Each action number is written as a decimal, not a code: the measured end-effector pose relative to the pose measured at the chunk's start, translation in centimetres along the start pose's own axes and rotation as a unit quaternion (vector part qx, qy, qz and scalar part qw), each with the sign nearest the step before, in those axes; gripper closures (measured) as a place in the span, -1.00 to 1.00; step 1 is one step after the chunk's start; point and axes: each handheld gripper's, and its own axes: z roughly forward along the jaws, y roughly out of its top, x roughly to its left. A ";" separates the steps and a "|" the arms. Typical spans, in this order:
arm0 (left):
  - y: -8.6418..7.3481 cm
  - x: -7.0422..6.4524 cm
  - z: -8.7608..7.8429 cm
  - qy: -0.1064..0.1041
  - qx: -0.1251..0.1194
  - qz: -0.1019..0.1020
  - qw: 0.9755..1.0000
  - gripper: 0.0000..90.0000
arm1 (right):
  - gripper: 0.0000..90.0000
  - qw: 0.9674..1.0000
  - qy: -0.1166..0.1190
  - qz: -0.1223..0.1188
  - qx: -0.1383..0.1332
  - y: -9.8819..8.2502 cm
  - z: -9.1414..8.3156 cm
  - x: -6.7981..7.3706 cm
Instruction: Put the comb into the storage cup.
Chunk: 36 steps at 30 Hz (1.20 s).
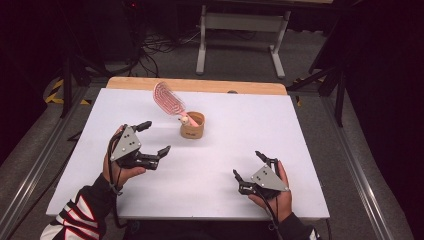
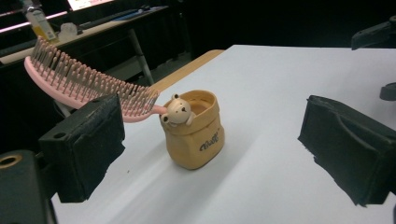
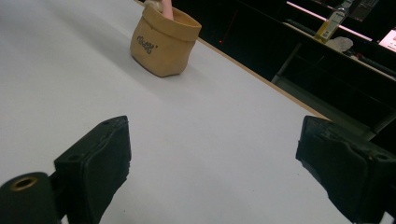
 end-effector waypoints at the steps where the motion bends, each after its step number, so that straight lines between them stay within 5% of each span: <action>1: 0.0 -0.1 0.0 0.001 -0.001 0.002 1.000 -0.84 | -0.77 1.000 0.001 0.000 0.000 0.0 0.0 0.0; 36: -1.5 -2.0 -2.1 -0.015 0.024 0.049 0.998 -0.83 | -0.77 1.000 0.002 -0.009 -0.005 0.5 -0.2 0.5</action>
